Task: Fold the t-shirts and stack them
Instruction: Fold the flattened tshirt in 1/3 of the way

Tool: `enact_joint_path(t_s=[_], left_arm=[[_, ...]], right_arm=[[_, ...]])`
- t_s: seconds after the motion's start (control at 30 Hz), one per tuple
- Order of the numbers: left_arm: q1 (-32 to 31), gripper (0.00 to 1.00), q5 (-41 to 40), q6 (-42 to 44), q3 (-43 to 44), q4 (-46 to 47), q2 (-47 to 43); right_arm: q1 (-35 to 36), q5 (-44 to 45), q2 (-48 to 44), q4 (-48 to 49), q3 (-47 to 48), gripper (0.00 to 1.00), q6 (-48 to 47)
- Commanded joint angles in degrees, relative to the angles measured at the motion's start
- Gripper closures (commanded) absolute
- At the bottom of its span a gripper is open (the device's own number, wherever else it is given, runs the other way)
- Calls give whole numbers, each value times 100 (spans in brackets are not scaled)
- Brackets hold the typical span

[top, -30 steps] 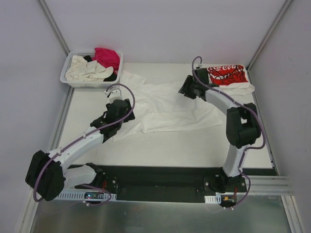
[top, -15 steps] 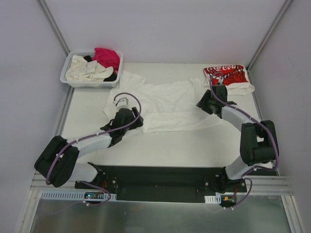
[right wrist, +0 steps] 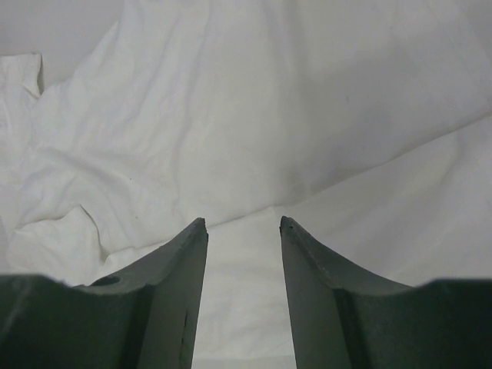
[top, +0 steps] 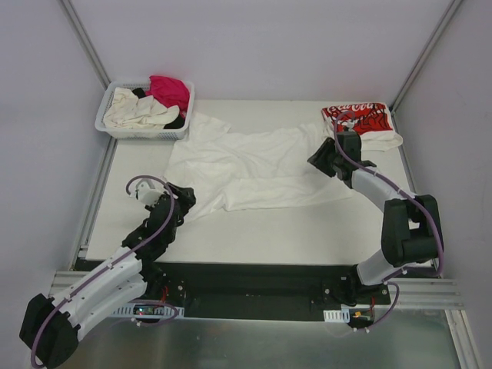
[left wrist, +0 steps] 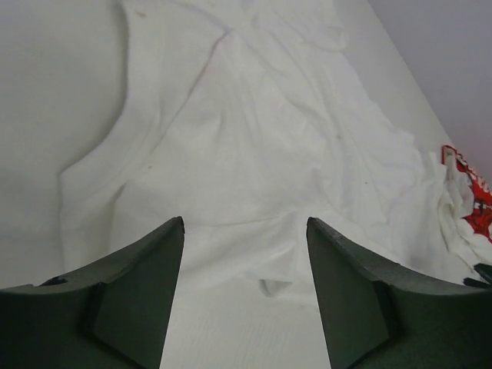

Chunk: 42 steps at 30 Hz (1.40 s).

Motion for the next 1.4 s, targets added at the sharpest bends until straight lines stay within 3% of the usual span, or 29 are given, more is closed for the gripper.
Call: enact_joint_path(t_s=[0.0,0.13,0.23,0.47,0.73,1.17,1.37], left_arm=[[-50,35,-871,-882,264,-1984,-299],[-50,32,-1206,-874,1272,-3522,420],[-50,32,-1066,-1023,1608,-3993,913],[-41,33,-503,-1366,1715,-4283,1221],[20,34,24,-1516,2242,-4715,2179],[20,36,112,-1639,2462,-4662,2531],[29,37,218,-1393,2963,-4645,3224]], right_arm=[[-39,-38,-386,188,78,54,89],[-83,-29,-518,162,70,54,62],[-109,-20,-562,118,78,54,71],[-224,-12,-746,101,26,53,159],[-294,-20,-923,127,-18,53,264],[-628,-266,-1151,232,69,53,387],[-786,-240,-1371,189,52,53,326]])
